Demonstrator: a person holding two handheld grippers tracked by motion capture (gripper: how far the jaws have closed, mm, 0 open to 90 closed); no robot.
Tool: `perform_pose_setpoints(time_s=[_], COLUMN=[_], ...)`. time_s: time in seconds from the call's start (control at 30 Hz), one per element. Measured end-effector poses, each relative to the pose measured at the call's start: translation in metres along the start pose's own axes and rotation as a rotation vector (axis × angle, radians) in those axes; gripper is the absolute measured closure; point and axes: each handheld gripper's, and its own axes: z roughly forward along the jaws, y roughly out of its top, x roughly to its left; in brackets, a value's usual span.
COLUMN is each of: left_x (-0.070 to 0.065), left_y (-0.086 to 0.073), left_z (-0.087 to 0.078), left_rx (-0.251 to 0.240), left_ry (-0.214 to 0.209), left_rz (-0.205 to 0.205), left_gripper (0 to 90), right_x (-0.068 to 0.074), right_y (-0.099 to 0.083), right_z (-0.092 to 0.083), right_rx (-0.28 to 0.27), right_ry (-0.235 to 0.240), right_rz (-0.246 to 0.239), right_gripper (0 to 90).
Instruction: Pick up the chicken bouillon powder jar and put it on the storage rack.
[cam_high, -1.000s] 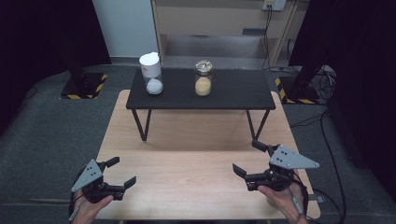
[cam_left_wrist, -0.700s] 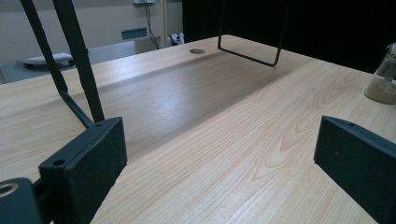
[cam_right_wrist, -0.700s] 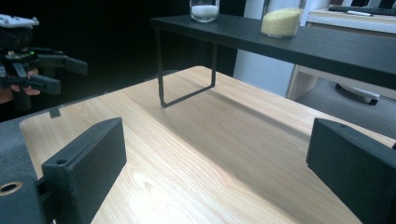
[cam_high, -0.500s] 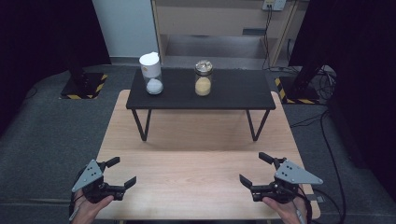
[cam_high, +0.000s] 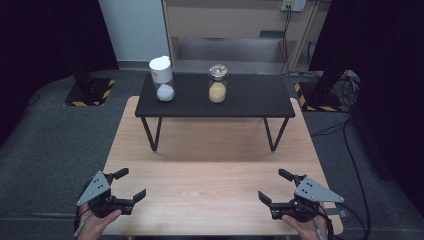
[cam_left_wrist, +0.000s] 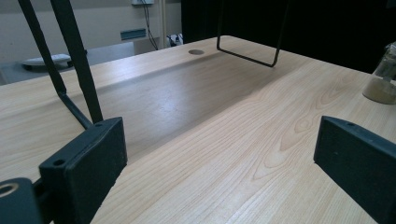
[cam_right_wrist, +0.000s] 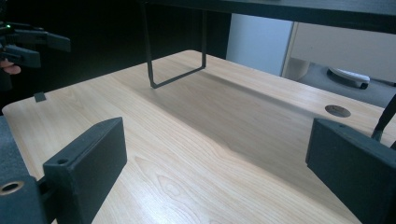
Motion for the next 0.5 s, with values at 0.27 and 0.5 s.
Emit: perform_pose_setpoints(time_s=[0.27,0.5], left_x=[0.000,-0.001], left_y=[0.000,0.001], left_z=[0.000,0.001], left_rx=[-0.003,-0.001], left_ry=[-0.003,-0.008], left_rz=[0.002,0.012], left_gripper=[1.8,1.8], right_x=[0.002,0.003], right_y=[-0.007,-0.012], right_z=[0.001,0.004], right_rx=[-0.017,-0.010], right_ry=[-0.011,-0.003], right_rz=[-0.025,-0.039], right_gripper=[6.4,6.7])
